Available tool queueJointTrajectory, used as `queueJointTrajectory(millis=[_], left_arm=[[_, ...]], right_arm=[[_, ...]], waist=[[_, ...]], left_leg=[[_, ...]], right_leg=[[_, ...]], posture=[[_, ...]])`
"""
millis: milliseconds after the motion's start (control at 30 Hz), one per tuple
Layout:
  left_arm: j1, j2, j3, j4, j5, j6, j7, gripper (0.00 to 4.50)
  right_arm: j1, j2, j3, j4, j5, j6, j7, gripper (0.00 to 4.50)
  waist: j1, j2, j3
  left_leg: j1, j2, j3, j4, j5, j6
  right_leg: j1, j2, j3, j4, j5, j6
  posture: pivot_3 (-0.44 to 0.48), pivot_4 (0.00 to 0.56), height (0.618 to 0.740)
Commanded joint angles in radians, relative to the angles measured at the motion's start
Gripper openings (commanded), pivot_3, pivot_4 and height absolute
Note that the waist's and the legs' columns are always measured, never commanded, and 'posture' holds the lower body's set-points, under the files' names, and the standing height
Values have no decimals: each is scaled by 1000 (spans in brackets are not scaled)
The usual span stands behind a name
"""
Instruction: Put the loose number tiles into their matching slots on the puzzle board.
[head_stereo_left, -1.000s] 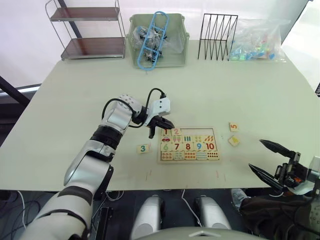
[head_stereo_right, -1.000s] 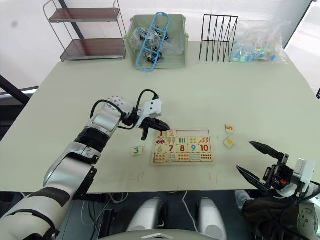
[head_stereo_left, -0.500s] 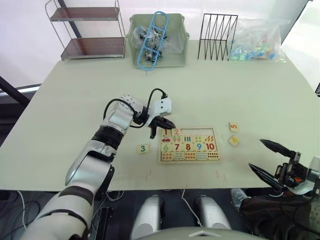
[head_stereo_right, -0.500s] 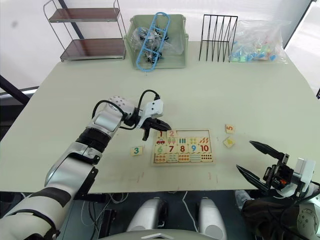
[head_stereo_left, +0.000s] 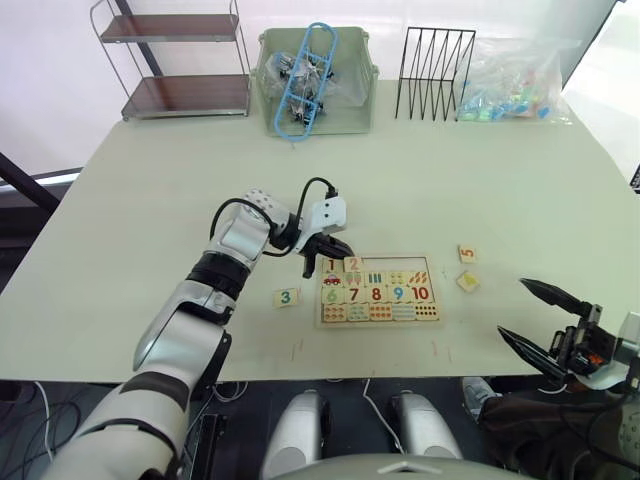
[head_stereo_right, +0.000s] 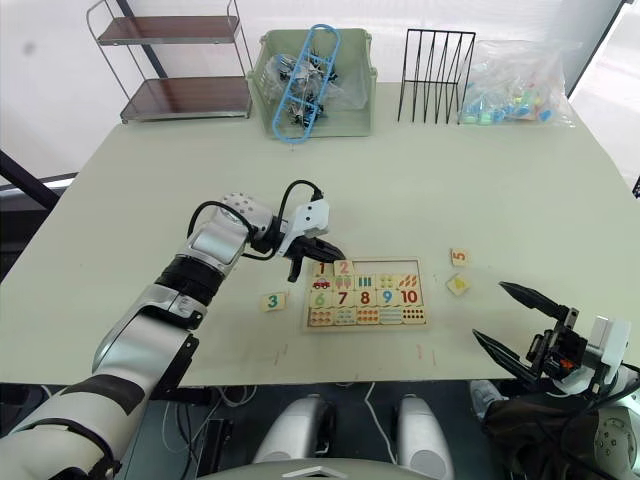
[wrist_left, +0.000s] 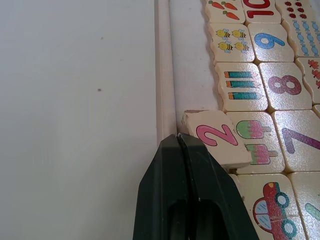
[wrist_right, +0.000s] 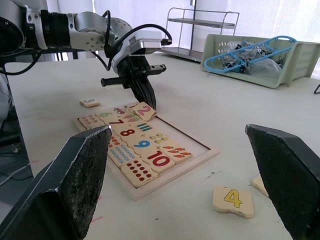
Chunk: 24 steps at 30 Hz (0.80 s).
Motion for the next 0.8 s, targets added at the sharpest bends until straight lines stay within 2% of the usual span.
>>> queueJointTrajectory(millis=[33, 800], left_arm=[[-26, -3, 4, -6, 2, -18, 5, 48], [-41, -2, 8, 40, 14, -46, 16, 48]], right_arm=[[4, 0, -3, -31, 9, -14, 4, 4500], [12, 0, 0, -25, 13, -22, 8, 4500]], waist=[[0, 0, 0], [0, 0, 0]], left_leg=[[0, 0, 0, 0, 0, 0], [0, 0, 0, 0, 0, 0]], right_leg=[[0, 0, 0, 0, 0, 0], [0, 0, 0, 0, 0, 0]], posture=[[0, 150, 740], [0, 150, 740]])
